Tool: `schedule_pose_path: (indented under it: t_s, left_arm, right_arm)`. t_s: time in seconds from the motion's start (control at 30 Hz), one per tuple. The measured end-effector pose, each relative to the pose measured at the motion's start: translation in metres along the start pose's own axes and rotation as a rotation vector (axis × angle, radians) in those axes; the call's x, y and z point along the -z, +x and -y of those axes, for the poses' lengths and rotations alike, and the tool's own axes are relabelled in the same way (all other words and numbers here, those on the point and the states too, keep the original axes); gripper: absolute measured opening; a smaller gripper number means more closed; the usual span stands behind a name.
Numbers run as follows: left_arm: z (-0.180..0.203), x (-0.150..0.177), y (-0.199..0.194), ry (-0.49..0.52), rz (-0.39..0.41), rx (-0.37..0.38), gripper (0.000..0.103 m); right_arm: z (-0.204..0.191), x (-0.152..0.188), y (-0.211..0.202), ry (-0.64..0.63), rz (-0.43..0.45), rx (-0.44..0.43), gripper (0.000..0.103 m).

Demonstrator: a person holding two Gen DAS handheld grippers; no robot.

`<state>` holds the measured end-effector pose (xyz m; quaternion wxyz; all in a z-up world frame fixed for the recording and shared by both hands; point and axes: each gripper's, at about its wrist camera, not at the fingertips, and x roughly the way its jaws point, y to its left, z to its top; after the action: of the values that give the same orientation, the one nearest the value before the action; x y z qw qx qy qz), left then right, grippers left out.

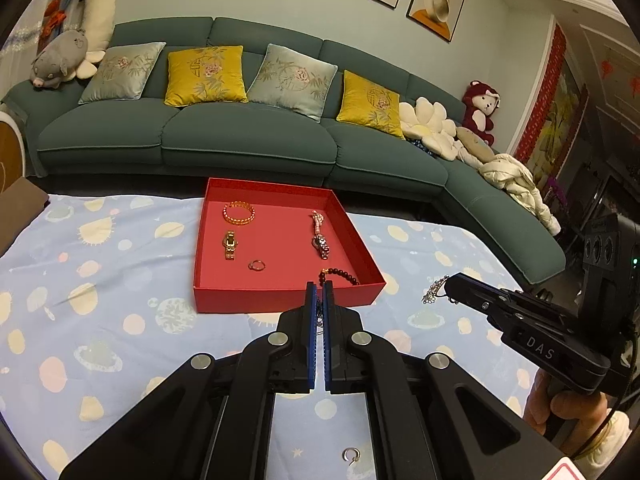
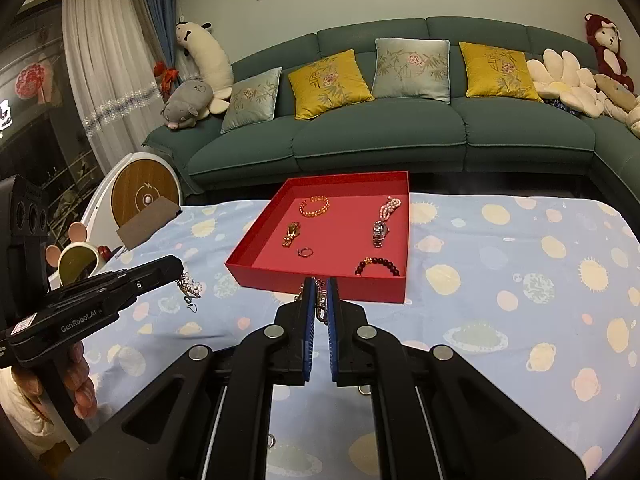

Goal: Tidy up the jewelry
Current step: 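Carry both gold chains into the red box and open both tools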

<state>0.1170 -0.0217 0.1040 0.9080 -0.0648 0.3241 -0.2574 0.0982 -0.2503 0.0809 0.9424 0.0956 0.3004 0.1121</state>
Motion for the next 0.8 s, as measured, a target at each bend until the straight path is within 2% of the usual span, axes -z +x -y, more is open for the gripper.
schedule_pose_path:
  t_s: [0.17,0.5,0.8]
  left_arm:
    - [-0.010,-0.012,-0.002,-0.037,0.013,0.015,0.001]
    - [-0.036,-0.036,0.011,-0.198,-0.027,0.119,0.001]
    - [-0.053,-0.059,0.032,-0.242,-0.038,0.100,0.001]
  right_arm:
    - [-0.003,-0.008,0.004,0.001,0.014,-0.006,0.005]
    - [-0.018,-0.035,0.018,0.007,0.050,-0.038,0.005]
    - [-0.018,-0.058,0.048,0.052,0.060,-0.061,0.005]
